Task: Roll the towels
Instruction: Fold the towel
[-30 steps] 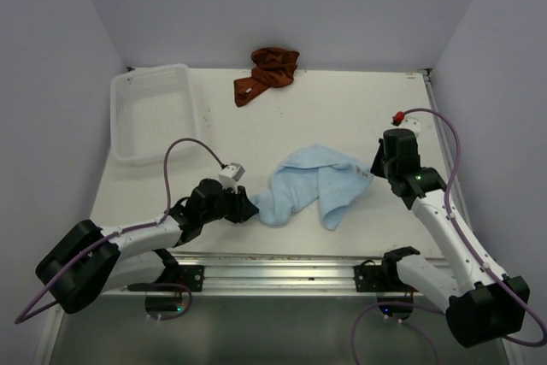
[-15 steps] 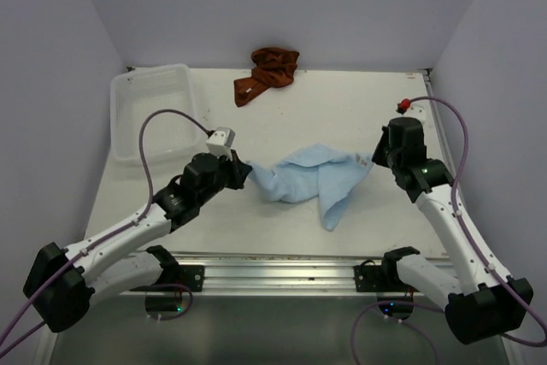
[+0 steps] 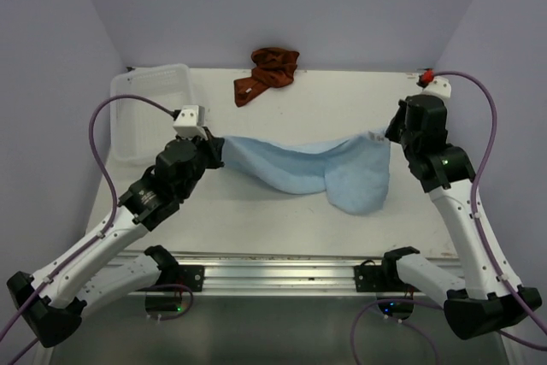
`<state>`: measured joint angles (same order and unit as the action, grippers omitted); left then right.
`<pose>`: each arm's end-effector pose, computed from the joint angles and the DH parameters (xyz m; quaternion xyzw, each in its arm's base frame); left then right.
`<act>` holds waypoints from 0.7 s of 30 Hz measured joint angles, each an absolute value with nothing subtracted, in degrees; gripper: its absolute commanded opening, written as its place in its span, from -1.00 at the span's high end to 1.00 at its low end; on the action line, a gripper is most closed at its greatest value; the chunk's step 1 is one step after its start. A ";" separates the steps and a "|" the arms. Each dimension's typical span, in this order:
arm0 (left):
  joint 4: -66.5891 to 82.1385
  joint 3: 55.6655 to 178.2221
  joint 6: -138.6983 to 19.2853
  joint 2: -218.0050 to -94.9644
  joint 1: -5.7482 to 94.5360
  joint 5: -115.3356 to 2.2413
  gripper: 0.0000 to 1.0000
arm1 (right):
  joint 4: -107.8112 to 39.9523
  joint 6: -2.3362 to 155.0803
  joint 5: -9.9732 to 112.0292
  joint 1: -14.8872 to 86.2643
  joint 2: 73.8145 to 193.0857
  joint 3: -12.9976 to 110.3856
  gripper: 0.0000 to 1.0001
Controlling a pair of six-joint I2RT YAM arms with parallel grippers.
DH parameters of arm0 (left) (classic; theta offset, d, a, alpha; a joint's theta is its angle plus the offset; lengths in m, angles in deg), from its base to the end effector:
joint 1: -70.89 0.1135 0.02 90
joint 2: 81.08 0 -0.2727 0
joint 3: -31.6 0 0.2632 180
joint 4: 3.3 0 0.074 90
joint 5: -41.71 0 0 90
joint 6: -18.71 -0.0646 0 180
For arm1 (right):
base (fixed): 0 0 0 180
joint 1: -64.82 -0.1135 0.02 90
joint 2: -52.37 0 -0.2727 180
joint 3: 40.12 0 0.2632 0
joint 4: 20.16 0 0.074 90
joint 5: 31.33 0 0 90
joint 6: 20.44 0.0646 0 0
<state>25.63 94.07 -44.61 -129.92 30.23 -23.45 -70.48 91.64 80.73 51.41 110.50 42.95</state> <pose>0.1878 -0.1255 0.3458 -0.0350 0.7864 -0.1862 0.5879 0.2348 0.0310 0.3987 0.1647 0.8195 0.0059 0.5489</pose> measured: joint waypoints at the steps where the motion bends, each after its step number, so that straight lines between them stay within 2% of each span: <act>1: 25.56 93.61 -44.85 -130.36 30.23 -23.55 1.00 | -70.31 91.60 80.76 51.41 110.50 42.29 1.00; 11: 20.99 74.05 -42.36 -135.12 30.18 -34.07 1.00 | -71.09 91.60 81.74 51.52 110.50 32.39 1.00; 19: 11.22 72.63 -43.17 -144.56 29.20 -42.11 1.00 | -70.04 91.64 81.56 51.76 111.37 30.62 1.00; 21: 9.61 72.63 -43.63 -145.76 29.14 -43.07 0.93 | -69.74 91.64 81.45 51.76 111.70 29.99 1.00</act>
<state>9.61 72.63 -43.63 -145.76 29.14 -43.07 -69.74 91.64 81.45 51.76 111.70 29.99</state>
